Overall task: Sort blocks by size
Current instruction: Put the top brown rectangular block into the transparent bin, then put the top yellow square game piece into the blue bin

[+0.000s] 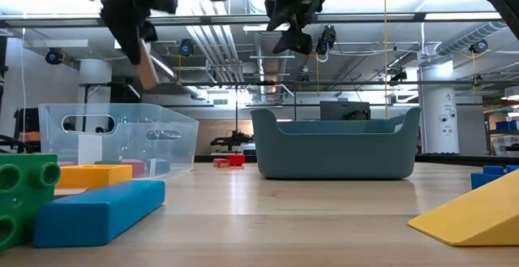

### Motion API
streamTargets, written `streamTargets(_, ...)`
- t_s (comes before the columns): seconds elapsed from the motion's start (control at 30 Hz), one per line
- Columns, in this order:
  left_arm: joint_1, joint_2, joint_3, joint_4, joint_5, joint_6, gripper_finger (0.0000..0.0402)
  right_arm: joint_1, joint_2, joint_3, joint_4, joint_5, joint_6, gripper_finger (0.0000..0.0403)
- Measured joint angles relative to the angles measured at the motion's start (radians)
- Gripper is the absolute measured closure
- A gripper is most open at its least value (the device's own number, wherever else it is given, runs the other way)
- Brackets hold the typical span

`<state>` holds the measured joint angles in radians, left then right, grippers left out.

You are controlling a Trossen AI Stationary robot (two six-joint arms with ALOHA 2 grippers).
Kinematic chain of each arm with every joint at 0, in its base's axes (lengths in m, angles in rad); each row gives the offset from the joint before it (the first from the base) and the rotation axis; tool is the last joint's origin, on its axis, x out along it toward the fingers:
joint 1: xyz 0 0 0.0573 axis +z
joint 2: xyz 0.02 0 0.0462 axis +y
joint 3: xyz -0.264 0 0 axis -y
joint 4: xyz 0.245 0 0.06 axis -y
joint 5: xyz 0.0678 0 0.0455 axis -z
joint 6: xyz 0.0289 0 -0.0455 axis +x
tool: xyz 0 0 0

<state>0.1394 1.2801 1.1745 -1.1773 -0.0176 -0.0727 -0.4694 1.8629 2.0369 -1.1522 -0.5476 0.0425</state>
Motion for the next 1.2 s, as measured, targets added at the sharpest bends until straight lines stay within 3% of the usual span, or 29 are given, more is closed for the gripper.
streamTargets(0.2, 0.0, 0.01, -0.029, 0.012, 0.0, -0.003, 0.0217, 0.0, 0.0, -0.001, -0.006, 0.0, 0.028, 0.0165)
streamTargets(0.33, 0.0, 0.008, -0.003, 0.014, 0.0, 0.001, 0.0184, 0.0, 0.0, -0.001, -0.075, 0.062, 0.107, 0.0165)
streamTargets(0.53, 0.0, 0.006, 0.106, 0.04, -0.016, 0.007, 0.019, 0.002, 0.0, -0.051, -0.209, 0.363, 0.23, 0.0166)
streamTargets(0.73, 0.001, -0.006, 0.237, 0.05, -0.138, 0.047, 0.0209, 0.003, 0.0, -0.239, -0.177, 0.374, 0.203, 0.0181)
streamTargets(0.93, 0.003, -0.031, 0.338, 0.055, -0.222, 0.064, 0.0221, -0.036, 0.003, -0.478, 0.073, 0.422, 0.328, 0.0213)
streamTargets(1.2, 0.003, -0.066, 0.363, 0.101, -0.239, 0.061, 0.0229, -0.072, 0.004, -0.621, 0.176, 0.451, 0.388, 0.0312)
